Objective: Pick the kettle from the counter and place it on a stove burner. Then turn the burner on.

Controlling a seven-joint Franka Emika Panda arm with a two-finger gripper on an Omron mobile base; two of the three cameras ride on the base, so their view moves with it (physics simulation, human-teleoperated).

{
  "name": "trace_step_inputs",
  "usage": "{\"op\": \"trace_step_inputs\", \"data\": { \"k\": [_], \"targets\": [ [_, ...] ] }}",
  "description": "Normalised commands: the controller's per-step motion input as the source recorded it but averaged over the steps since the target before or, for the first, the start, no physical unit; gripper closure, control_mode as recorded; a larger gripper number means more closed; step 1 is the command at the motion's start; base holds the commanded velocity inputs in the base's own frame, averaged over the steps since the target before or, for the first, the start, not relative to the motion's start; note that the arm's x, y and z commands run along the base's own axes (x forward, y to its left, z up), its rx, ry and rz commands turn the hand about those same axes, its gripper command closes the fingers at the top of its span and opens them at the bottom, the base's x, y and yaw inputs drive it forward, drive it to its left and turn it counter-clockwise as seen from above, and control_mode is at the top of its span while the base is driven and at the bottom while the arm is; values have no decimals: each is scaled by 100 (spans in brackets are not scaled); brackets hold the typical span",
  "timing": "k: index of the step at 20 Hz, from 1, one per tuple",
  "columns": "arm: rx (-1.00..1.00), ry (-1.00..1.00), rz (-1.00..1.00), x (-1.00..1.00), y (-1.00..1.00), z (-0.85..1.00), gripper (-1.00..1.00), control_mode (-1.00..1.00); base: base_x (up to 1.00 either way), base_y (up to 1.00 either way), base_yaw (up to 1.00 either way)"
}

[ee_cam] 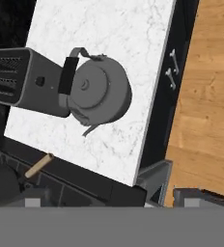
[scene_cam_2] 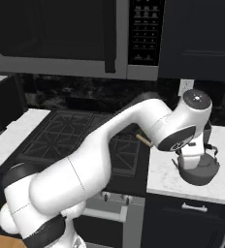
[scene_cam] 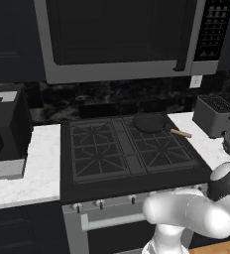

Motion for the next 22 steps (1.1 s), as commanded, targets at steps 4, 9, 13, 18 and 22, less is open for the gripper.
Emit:
{"op": "trace_step_inputs", "data": {
  "k": [4, 9, 13, 18, 22],
  "targets": [
    [0, 22, -8, 13, -11, -30, -100, -100, 0, 0, 0],
    [0, 7, -2, 15, -29, -62, -100, -100, 0, 0, 0],
    [0, -1, 0, 7, -9, -20, -100, -100, 0, 0, 0],
    [-1, -5, 0, 31, -13, -18, -100, -100, 0, 0, 0],
    [-2, -1, 0, 52, -12, -32, -100, -100, 0, 0, 0]
  ]
}}
